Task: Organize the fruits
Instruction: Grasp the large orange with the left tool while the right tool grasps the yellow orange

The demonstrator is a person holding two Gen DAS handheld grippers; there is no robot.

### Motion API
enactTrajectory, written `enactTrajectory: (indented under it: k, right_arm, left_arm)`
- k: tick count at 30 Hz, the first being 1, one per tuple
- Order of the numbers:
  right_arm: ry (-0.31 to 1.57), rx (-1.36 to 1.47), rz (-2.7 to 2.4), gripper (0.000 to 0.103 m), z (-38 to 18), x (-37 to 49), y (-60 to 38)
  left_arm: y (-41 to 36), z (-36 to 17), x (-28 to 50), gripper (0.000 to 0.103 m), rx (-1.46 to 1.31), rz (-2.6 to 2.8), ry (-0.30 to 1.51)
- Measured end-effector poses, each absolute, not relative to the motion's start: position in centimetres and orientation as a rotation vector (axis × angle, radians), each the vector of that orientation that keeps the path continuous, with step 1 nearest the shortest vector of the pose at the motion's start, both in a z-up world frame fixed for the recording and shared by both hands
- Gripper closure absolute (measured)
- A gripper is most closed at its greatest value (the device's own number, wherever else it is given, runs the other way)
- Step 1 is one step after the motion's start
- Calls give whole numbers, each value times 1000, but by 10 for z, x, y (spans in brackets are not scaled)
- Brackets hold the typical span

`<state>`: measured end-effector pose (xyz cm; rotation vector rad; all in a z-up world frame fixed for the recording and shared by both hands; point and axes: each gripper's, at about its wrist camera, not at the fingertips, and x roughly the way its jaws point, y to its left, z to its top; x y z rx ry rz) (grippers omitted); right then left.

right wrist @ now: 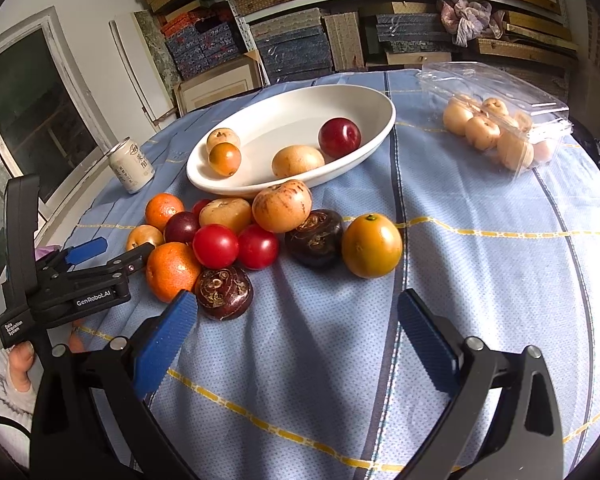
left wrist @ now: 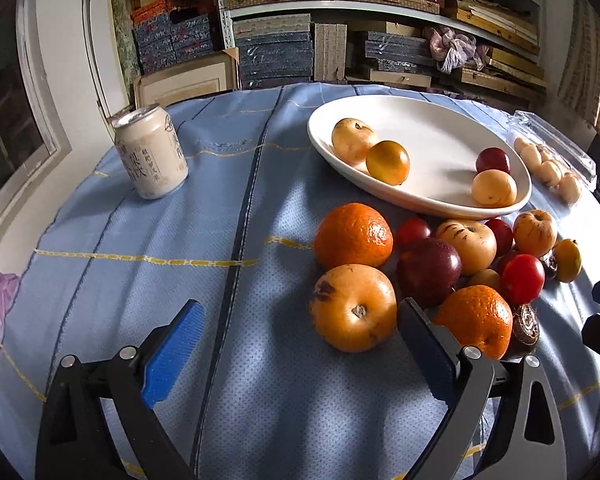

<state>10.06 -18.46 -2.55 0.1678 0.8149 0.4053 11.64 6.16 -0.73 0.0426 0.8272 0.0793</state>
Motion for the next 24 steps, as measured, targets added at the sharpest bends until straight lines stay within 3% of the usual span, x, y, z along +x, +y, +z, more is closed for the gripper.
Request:
enactTrajectory:
  k: [4, 9, 17, 21, 23, 24]
  right_arm:
    - [815, 161, 400, 5, -26, 100, -186]
    - [808, 149, 396, 4, -25, 100, -186]
    - [728, 69, 327, 5, -16, 101, -197]
    - [704, 49, 314, 5, -16, 107, -206]
    - [705, 46, 314, 10, -18, 112, -208]
    - [711, 42, 324, 21, -20, 116, -208]
  left_arm:
    - [62, -7, 117, 7, 12, 44, 821]
    - [63, -7, 119, 17, 0, 28, 823]
    - [63, -10, 119, 58, -13, -6, 850]
    - [64, -9, 117, 58, -9, -7, 848]
    - [63, -9, 116, 59, -4, -5, 847]
    - [63, -9, 116, 59, -3, -5, 848]
